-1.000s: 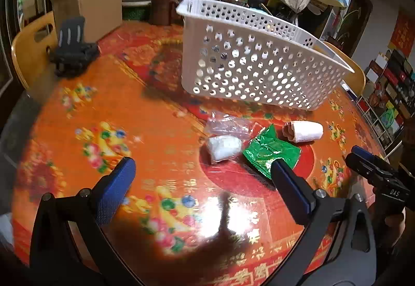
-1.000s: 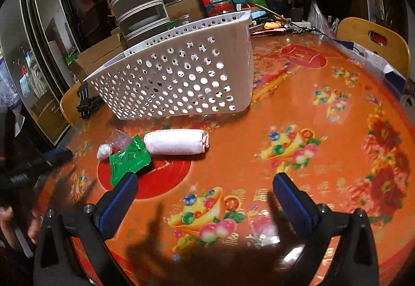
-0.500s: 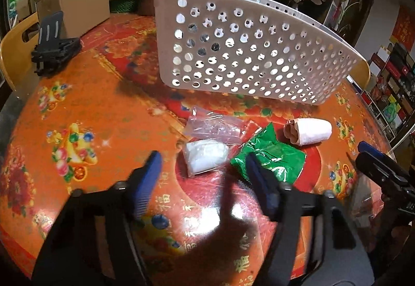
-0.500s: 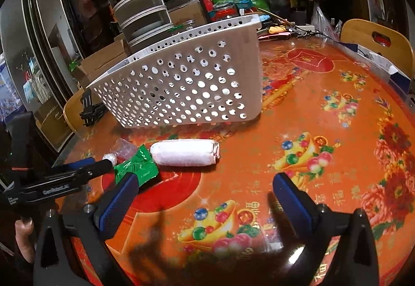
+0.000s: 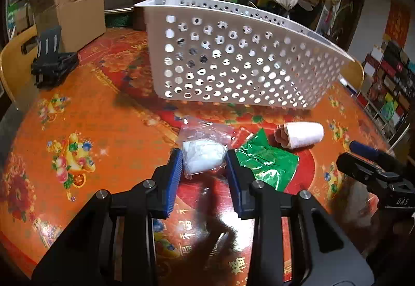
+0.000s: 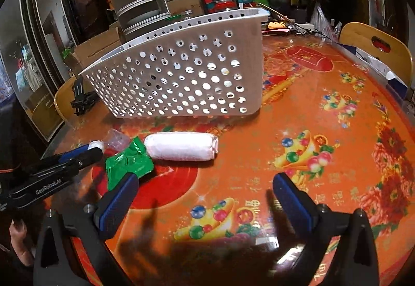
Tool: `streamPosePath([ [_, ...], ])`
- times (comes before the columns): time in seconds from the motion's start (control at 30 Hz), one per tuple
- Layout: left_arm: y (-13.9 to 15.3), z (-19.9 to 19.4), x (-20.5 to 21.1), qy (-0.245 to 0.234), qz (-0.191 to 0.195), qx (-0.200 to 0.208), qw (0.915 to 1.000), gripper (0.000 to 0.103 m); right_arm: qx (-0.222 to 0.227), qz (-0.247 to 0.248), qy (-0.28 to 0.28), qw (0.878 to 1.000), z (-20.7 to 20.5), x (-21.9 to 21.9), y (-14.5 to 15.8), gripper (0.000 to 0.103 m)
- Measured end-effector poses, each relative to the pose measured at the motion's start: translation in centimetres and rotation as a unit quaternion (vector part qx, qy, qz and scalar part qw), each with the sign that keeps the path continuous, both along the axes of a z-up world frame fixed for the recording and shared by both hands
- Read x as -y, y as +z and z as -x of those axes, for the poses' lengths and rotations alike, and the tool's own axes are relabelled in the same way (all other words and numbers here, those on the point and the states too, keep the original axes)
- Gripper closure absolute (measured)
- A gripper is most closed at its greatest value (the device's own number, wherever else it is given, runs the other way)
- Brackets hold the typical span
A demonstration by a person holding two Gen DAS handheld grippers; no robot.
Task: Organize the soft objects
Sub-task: 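Grasp the small clear bag with white contents with the left tool, then grasp the rolled white towel with the right tool while the left tool holds the bag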
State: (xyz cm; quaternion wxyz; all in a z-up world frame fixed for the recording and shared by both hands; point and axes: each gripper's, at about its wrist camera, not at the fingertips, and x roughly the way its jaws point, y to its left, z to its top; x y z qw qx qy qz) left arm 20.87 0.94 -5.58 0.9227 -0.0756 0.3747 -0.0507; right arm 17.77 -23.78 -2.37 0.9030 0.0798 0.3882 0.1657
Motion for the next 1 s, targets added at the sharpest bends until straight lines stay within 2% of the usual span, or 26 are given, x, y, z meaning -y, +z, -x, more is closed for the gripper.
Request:
streamPosePath([
  [0.1, 0.2, 0.1, -0.9, 0.003, 0.016, 0.001, 0.9999, 0.072, -0.013, 0.010, 0.002, 1.000, -1.2, -1.4, -0.3, 0.001],
  [0.23, 0.3, 0.3, -1.1, -0.002, 0.019, 0.003, 0.9998, 0.072, -0.017, 0.032, 0.003, 0.999, -2.5, -3.1, -0.2, 0.014],
  [0.57, 0.2, 0.4, -1.0, -0.015, 0.026, 0.004, 0.9995, 0.071, -0.035, 0.060, 0.000, 0.998, -4.9, -5.1, -0.7, 0.015],
  [0.6, 0.2, 0.4, -1.1, -0.016, 0.027, 0.003, 0.9995, 0.071, -0.036, 0.062, 0.000, 0.997, -5.0, -5.2, -0.8, 0.016],
  [0.63, 0.2, 0.4, -1.0, -0.017, 0.028, 0.003, 0.9995, 0.071, -0.038, 0.065, 0.001, 0.997, -5.2, -5.4, -0.9, 0.022],
  [1.0, 0.1, 0.4, -1.0, -0.024, 0.031, 0.002, 0.9992, 0.071, -0.044, 0.103, 0.000, 0.994, -5.7, -6.3, -1.3, 0.027],
])
